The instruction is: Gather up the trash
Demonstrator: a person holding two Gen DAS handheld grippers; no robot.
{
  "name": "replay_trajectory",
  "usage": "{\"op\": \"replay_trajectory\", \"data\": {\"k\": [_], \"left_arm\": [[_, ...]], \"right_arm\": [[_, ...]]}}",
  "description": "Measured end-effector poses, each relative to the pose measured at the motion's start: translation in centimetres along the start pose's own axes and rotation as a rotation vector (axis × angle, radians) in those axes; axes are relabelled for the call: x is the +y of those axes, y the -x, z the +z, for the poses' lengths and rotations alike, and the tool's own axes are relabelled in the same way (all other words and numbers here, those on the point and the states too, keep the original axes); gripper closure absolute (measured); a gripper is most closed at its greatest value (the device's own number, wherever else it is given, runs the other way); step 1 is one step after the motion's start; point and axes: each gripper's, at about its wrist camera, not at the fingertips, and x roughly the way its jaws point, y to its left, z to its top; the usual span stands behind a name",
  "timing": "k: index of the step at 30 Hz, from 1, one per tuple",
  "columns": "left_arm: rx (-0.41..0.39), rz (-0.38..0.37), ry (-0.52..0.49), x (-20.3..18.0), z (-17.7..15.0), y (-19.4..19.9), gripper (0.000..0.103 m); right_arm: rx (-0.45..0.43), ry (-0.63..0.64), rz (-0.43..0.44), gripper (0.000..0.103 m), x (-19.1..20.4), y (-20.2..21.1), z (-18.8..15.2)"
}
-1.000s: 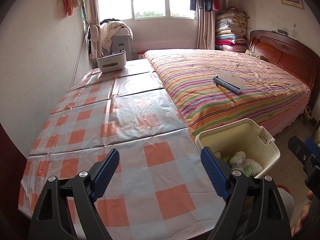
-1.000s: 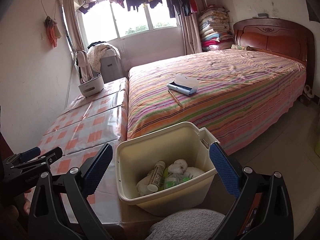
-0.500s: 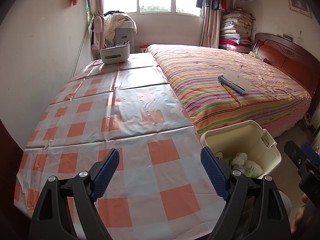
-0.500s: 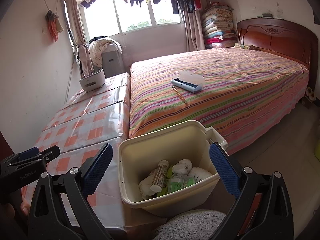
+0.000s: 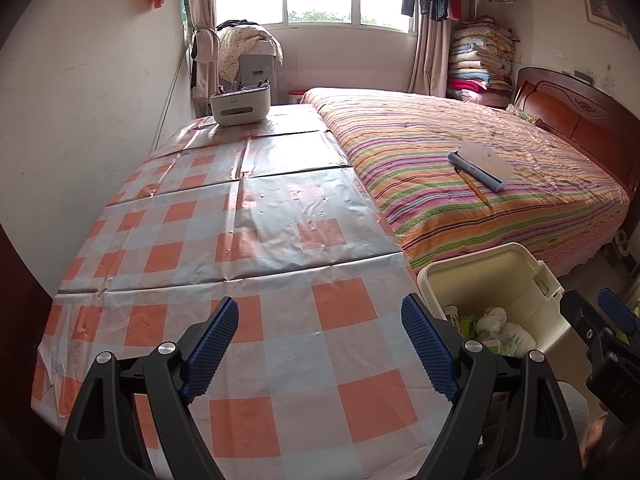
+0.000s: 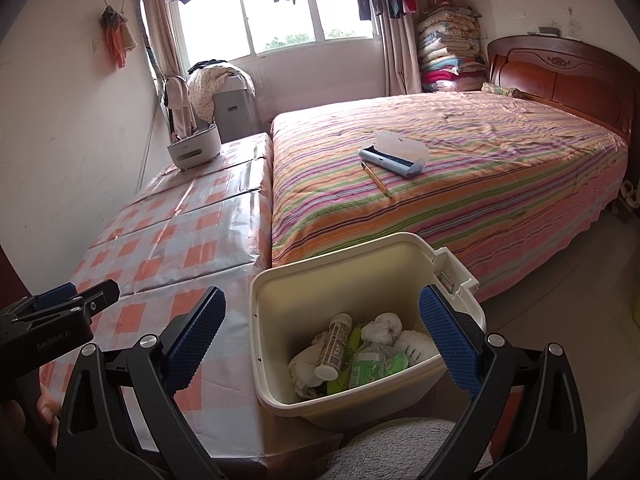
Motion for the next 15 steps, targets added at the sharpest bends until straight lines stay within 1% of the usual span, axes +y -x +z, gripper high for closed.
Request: {"op": "replay_trajectory", "data": {"k": [6,12,15], "left_arm": [[0.019,-0.01,0.008,0.47,0.05,-0.23,0.022],[0.032,-0.004,-0.013,0.14,-0.11,-0.34,0.022],[0.049,-0.019,-0.011,0.11,-0.13,-0.49,0.022]], "right_arm": [[0.013,0.013,0.009,0.007,0.52,-0.45,-0.17],[0.024,0.019,0.01,0.007,0.8,-0.85,-0.38],[0.031,0.019,0.009,0.007,0.78,-1.0,-0.51]]}}
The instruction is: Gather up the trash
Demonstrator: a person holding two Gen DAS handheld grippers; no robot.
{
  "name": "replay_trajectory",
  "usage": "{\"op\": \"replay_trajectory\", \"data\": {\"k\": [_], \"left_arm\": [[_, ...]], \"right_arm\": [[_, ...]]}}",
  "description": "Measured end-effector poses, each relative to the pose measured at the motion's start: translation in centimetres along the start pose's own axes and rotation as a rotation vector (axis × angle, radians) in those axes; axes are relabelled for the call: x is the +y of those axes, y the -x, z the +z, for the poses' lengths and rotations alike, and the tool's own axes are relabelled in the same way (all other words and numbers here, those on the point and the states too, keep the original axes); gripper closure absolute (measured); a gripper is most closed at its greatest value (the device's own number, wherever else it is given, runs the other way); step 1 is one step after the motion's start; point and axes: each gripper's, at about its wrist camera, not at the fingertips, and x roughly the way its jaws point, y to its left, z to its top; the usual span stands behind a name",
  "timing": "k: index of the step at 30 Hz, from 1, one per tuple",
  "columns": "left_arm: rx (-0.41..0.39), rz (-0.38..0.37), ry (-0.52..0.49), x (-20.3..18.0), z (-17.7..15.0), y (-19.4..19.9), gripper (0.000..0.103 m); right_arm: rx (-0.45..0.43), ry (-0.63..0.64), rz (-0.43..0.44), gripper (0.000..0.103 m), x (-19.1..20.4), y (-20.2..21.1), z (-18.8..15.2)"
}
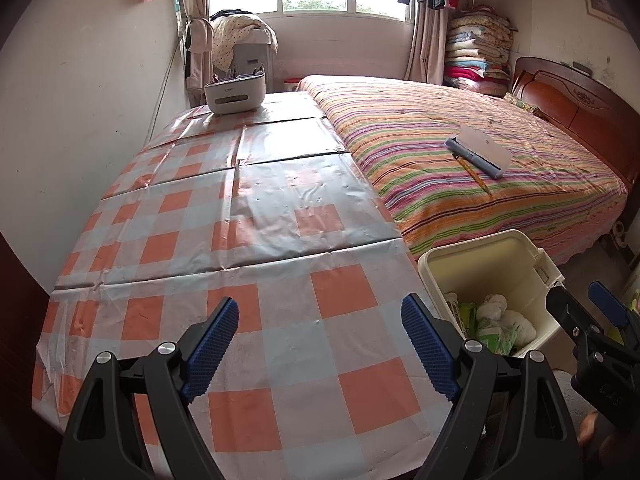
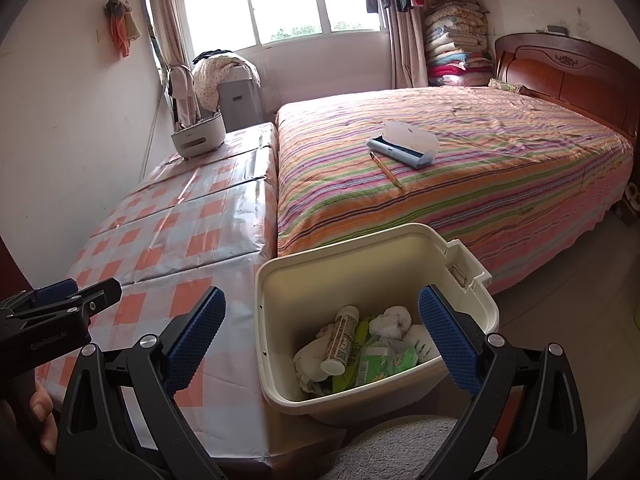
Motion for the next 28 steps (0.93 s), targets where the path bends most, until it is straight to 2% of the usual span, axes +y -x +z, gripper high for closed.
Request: {"op": "replay_trajectory", "data": {"k": [4,6,13,16,21,28], "left_arm": [[0.011,-0.009,0.0,0.0,-0.1,-0.2,0.021],[0.013,-0.022,0.0,-0.1,-0.1,-0.3,0.016],[-0.038,-0.098,-0.021,-0.6,-0.3,0.2,0.013],[-0.071,-0.094,-0.039,-0.8,-0.4,0.7,0.013],[-0.071,-0.071,-0.046,-0.9,-0.3,0.6,0.013],[-0.06,-0.035,0.004,0.7,-0.1,0.3,0.013]], "right_arm": [[0.006,0.003,-0.001,0.007,-0.1,-0.2,-0.2],[0.008,0.005,-0.001,0.007,-0.1,-0.2,-0.3],[0.012,0.005,-0.004,0.007,-0.2,-0.4,-0.5],[0.016,0.001,-0.006,0.007,-0.3,-0.5,-0.6],[0.021,-0.007,-0.006,0.007,-0.6,-0.7,-0.8],[0.03,-0.006,0.009,0.007,-0.2,-1.1,-0.5]]}}
